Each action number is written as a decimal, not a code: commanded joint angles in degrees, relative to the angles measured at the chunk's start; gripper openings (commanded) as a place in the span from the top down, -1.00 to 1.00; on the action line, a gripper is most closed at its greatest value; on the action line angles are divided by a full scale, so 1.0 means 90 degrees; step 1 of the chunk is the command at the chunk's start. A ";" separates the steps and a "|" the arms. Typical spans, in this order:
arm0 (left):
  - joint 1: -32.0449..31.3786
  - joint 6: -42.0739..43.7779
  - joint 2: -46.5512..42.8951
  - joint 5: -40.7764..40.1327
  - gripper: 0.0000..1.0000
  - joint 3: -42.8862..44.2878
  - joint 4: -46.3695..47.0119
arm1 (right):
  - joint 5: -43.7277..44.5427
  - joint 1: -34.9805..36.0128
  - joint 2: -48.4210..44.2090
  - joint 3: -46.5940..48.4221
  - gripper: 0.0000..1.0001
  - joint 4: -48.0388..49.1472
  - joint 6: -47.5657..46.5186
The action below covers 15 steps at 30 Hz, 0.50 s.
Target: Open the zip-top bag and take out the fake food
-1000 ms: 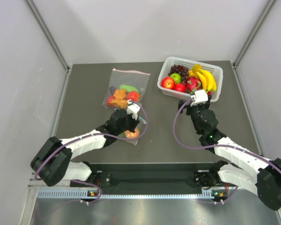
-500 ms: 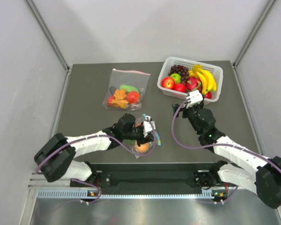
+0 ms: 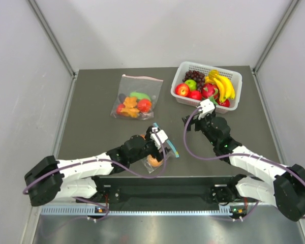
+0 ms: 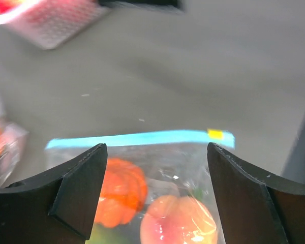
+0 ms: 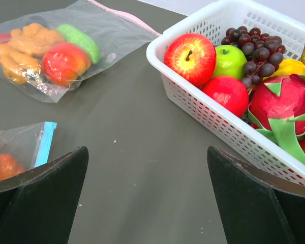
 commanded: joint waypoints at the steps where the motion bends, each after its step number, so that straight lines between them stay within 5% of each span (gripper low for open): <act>1: -0.0296 -0.0792 -0.0257 -0.2280 -0.68 0.0261 -0.0106 | -0.0119 0.0074 -0.0016 0.0117 -0.99 0.0152 0.0098; 5: -0.0336 -0.1878 -0.0257 -0.3318 -0.65 0.0389 -0.0975 | -0.0070 0.0065 -0.0016 0.0117 -1.00 0.0152 0.0107; 15: -0.0619 -0.2748 -0.0286 -0.3300 -0.36 0.0359 -0.1738 | 0.0037 0.0065 -0.0046 0.0068 -0.99 0.0172 0.0107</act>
